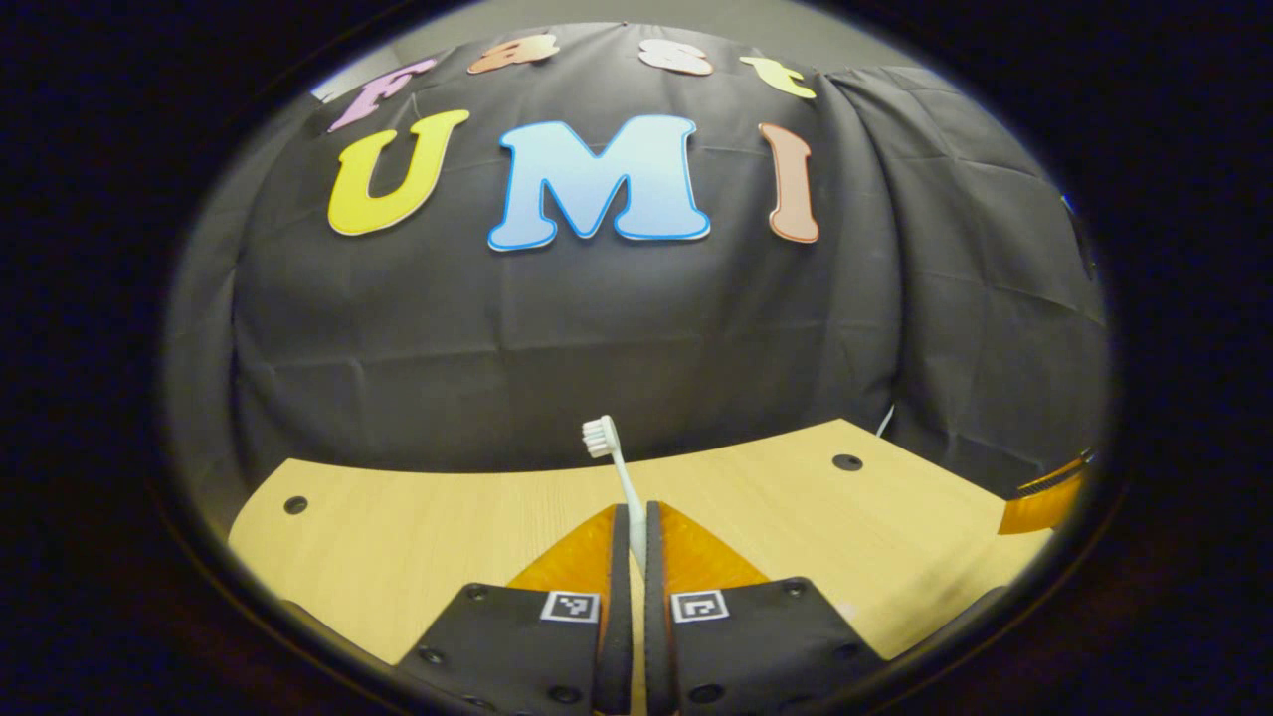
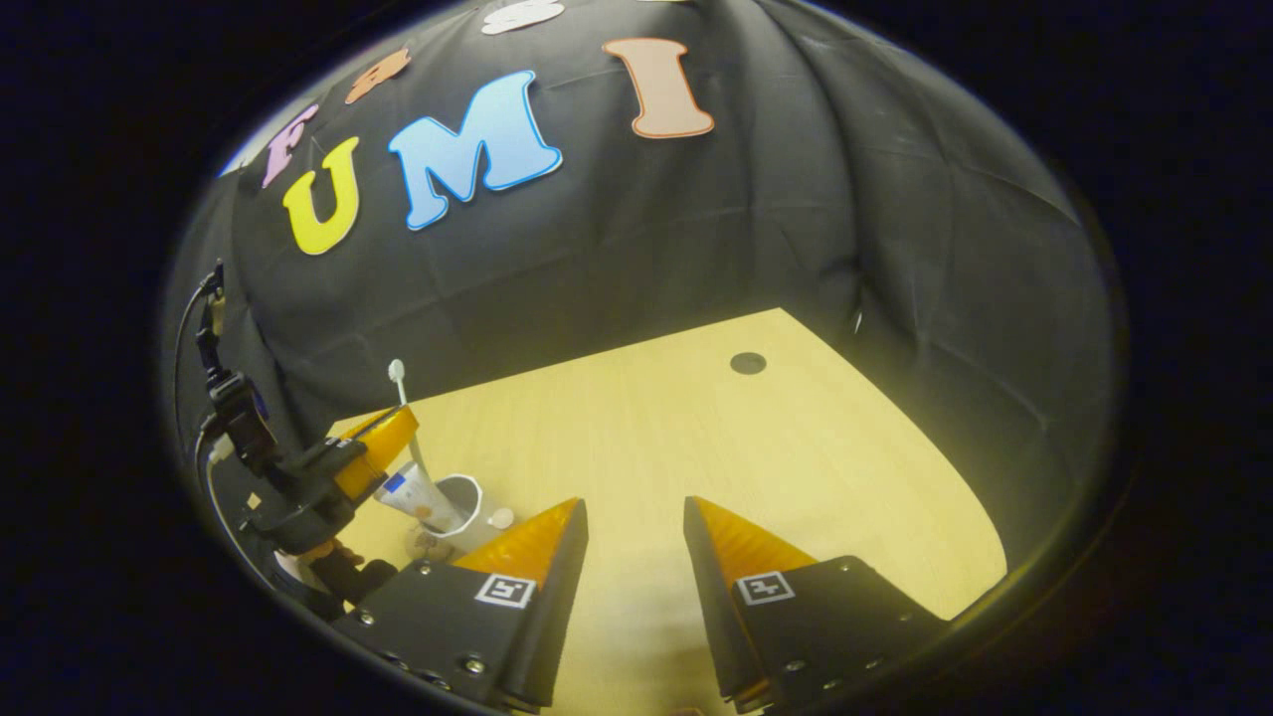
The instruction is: Put the toothbrush and toothpaste on the desktop into the cup, then pick up the cup and place it on the coaster on the desktop.
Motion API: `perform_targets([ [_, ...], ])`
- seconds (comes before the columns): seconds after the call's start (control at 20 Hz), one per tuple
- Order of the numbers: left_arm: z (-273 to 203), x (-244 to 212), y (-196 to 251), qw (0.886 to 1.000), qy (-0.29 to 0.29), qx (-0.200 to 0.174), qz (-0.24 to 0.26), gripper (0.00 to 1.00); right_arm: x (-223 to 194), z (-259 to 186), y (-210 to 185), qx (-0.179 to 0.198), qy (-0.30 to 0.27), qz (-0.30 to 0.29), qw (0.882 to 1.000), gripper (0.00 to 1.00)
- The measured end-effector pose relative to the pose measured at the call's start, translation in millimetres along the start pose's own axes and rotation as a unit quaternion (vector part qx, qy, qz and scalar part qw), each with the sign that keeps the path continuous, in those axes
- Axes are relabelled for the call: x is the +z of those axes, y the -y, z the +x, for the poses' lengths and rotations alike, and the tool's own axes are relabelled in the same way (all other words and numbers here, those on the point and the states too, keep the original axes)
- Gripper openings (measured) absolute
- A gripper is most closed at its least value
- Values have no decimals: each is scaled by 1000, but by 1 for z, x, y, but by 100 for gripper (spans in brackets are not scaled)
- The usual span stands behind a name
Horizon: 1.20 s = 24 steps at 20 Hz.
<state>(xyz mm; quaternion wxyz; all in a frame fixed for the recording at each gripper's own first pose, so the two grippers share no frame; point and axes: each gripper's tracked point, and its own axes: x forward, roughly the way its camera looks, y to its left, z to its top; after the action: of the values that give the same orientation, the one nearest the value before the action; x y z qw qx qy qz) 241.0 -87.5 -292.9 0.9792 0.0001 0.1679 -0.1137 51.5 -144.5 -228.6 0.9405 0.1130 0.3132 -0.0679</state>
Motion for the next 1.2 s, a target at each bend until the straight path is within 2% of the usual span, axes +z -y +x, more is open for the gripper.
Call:
perform_targets([
  [0.15, -7, -8, 0, 1000, -13, 5, -4, 15, 0, 0, -4, 4, 0, -1, 1000, 59],
  [0.2, -10, -8, -2, 1000, -14, 9, -6, 23, -1, 1, -6, 7, 0, -1, 1000, 59],
  [0.25, -11, -7, -1, 1000, -13, 10, -9, 27, -1, 2, -8, 9, -1, -2, 1000, 59],
  [0.35, -17, -9, 0, 1000, -17, 9, -13, 51, -1, 2, -11, 12, -2, -3, 1000, 59],
  [0.4, -18, -10, -1, 1000, -20, 10, -13, 68, -2, 2, -13, 15, -3, -3, 1000, 59],
  [0.7, -37, -4, -13, 999, -15, 21, -22, 71, -1, 7, -28, 37, -8, -26, 999, 59],
  [0.85, -47, -2, -18, 999, -19, 27, -28, 69, -2, 11, -38, 53, -16, -52, 997, 59],
  [1.05, -67, -5, -29, 998, -28, 40, -43, 69, -5, 17, -53, 88, -34, -94, 991, 59],
  [1.1, -72, -6, -33, 998, -29, 44, -46, 71, -6, 19, -56, 96, -36, -104, 989, 59],
  [1.2, -82, -6, -39, 997, -34, 51, -47, 69, -6, 22, -62, 111, -44, -127, 985, 59],
])
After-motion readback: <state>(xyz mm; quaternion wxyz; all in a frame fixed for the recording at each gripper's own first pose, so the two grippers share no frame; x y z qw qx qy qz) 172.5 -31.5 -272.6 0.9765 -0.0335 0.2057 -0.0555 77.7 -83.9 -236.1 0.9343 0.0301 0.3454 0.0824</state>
